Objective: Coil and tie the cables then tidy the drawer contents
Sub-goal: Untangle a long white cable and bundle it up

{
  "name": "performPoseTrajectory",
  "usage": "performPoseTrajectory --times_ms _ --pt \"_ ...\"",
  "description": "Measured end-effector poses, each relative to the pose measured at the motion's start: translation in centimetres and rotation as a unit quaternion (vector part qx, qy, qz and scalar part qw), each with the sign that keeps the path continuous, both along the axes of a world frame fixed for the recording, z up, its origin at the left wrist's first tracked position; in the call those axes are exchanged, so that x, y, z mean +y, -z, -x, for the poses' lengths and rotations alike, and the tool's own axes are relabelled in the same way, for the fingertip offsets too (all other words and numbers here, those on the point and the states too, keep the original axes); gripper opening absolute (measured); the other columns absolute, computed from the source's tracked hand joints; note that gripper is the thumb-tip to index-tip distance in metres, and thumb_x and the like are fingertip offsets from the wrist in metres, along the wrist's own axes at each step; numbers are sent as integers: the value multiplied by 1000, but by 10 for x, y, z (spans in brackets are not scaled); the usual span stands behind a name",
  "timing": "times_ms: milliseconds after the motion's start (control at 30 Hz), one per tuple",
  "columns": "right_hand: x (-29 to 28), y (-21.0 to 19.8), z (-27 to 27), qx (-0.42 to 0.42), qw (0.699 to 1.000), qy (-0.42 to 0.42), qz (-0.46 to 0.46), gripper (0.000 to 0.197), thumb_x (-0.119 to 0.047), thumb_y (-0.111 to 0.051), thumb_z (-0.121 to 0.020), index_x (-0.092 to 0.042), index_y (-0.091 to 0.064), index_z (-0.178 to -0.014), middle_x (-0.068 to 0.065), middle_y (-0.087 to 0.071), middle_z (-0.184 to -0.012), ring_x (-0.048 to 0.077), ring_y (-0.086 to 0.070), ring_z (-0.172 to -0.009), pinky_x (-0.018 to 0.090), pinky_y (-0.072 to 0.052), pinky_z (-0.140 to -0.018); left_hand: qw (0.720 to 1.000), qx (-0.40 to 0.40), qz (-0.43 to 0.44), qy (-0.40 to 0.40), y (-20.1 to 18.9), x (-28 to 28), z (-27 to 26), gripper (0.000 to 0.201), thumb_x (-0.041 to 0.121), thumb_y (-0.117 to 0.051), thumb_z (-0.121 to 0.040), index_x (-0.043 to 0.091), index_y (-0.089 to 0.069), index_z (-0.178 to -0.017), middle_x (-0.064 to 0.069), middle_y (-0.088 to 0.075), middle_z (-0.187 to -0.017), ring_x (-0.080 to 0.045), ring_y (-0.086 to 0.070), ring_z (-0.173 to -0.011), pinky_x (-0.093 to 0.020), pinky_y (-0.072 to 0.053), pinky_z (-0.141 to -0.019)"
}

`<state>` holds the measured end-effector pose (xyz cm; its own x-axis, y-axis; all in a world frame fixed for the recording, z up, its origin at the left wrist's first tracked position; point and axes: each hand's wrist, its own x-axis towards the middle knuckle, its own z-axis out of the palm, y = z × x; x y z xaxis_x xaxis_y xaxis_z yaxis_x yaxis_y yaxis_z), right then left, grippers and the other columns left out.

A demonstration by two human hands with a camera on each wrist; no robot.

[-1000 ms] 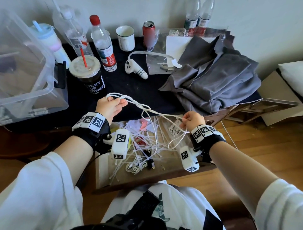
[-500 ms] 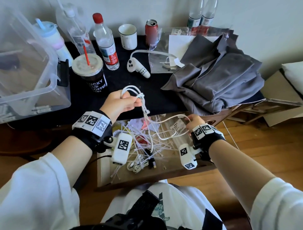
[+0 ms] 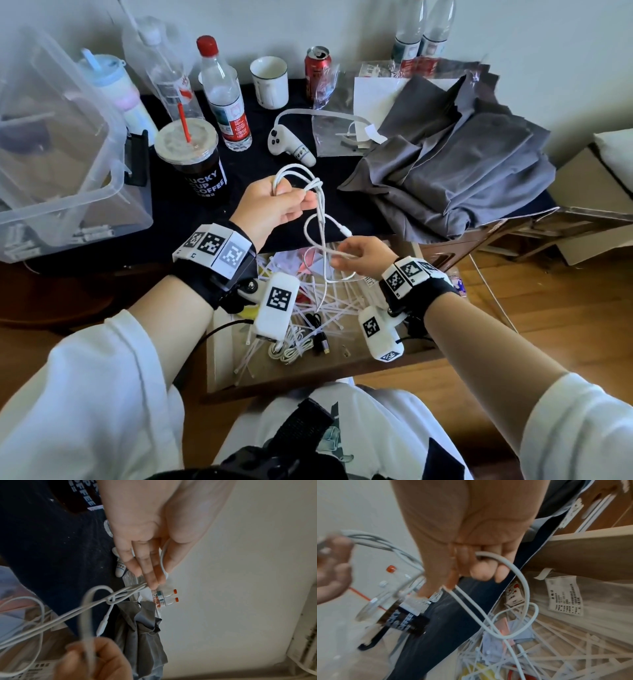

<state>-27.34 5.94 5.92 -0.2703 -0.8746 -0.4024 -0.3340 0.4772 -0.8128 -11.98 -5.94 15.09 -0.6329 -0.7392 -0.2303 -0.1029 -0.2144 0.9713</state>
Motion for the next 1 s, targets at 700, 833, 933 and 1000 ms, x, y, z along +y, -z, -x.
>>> performPoseTrajectory --times_ms 700,833,933,1000 --pt "50 35 40 10 971 139 -196 32 -49 -71 -75 -19 -64 -64 -4 -45 -55 15 -42 -53 24 -33 -52 988 13 -4 -155 19 -14 -22 40 0 -46 -95 21 -28 -65 -6 -67 -94 -16 -68 -96 -20 -49 -80" --pt "45 27 37 9 974 178 -137 58 -63 -49 -82 -21 -57 -44 -3 -44 -53 13 -42 -52 23 -35 -55 989 0 -9 -150 20 -16 -25 41 2 -48 -94 21 -28 -64 -4 -67 -93 -16 -68 -96 -23 -48 -85" --pt "41 22 39 35 971 180 -152 56 -51 -60 -83 -15 -40 -45 1 -38 -49 14 -36 -46 23 -32 -50 988 -6 -16 -154 22 -17 -25 41 2 -48 -94 21 -28 -64 -4 -67 -92 -17 -67 -98 -24 -48 -89" --pt "42 23 41 103 962 159 -198 50 -36 -71 -79 -15 -41 -46 1 -40 -50 14 -38 -47 23 -32 -48 988 -6 -8 -157 21 -16 -25 41 1 -48 -94 21 -28 -64 -5 -67 -91 -18 -67 -97 -25 -48 -90"
